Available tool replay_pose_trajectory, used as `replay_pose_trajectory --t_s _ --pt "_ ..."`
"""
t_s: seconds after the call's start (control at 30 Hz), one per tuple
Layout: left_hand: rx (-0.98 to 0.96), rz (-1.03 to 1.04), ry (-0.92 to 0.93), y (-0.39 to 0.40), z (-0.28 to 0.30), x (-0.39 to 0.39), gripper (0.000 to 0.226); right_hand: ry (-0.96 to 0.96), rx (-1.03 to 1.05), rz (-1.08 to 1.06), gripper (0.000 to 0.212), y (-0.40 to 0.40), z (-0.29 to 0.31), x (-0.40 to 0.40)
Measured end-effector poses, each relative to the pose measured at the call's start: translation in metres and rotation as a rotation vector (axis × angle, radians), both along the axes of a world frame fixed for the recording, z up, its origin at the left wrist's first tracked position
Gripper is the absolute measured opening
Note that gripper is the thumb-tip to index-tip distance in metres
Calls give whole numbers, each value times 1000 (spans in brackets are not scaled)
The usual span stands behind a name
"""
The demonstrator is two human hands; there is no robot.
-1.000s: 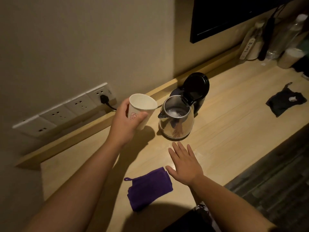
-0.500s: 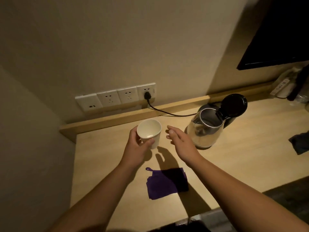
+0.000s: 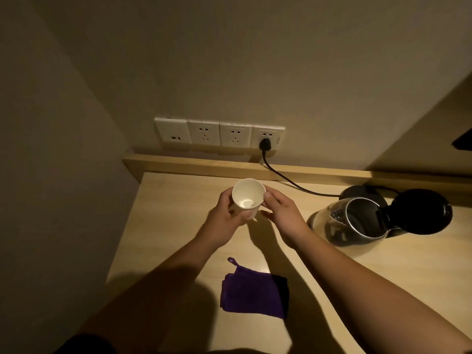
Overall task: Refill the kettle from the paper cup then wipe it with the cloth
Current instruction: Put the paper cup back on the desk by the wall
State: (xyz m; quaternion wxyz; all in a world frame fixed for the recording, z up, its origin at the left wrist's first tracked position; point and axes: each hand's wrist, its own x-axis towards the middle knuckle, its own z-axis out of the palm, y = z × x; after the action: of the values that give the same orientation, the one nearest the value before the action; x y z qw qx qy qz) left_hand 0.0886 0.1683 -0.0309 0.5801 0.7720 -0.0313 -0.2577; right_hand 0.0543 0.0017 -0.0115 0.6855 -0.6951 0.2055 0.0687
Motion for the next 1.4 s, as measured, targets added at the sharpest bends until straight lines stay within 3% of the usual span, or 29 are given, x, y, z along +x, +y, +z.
replay_pose_trajectory --t_s 0.4,0.83,1.0,1.07,1.17,1.3,1.4 --pt "91 32 -26 -28 -50 77 69 90 84 -80 31 -15 -49 75" --pt "182 53 -163 -32 -76 81 71 52 -36 -84 33 -15 -58 78" --pt "195 23 -136 -28 -68 77 90 43 -98 -76 33 -16 -51 78" --pt "245 3 -129 -22 -64 72 99 41 -152 -73 34 -17 -45 75" --pt "417 -85 -211 -10 -54 60 91 13 -287 -94 34 -16 -35 62" --pt "795 -213 -518 12 -40 36 74 53 -763 94 49 -18 -34 34" --pt "944 -287 -657 27 -30 18 72 61 -1041 294 55 -13 -36 7"
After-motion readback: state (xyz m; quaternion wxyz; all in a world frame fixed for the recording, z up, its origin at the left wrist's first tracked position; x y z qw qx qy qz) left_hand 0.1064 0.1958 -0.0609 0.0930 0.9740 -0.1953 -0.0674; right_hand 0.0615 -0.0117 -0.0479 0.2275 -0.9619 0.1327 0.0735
